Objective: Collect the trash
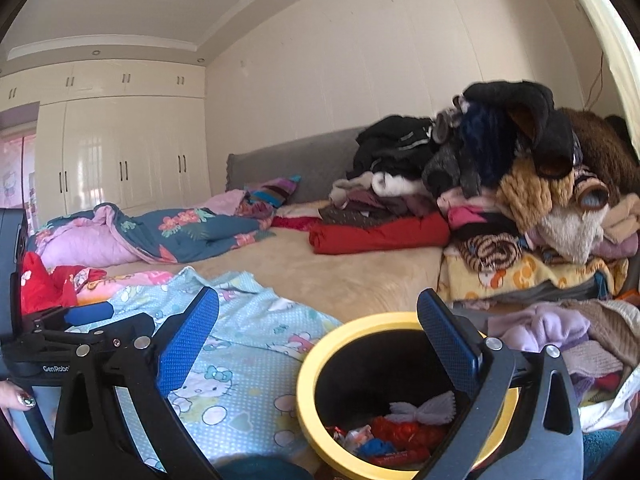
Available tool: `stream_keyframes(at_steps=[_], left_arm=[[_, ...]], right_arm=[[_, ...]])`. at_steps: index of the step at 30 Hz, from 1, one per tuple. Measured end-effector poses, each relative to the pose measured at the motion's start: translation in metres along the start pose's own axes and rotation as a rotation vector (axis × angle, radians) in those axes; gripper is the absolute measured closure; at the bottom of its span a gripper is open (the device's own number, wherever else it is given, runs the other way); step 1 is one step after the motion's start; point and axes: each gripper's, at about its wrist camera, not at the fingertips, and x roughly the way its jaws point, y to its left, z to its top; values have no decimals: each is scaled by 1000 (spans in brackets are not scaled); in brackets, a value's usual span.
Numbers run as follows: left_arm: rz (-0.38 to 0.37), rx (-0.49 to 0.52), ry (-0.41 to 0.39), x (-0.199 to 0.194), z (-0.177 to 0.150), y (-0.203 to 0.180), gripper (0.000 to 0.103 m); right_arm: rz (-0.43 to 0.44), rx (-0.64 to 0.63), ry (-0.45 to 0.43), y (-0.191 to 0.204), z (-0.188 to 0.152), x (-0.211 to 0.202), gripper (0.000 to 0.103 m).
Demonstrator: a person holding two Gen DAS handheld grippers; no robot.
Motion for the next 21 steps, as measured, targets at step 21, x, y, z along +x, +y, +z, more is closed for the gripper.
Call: stream_keyframes(at_steps=[21], left_arm=[[93, -37, -118, -26, -11, 19, 11]], right_arm=[[-88, 18, -26, 10, -21, -4, 6]])
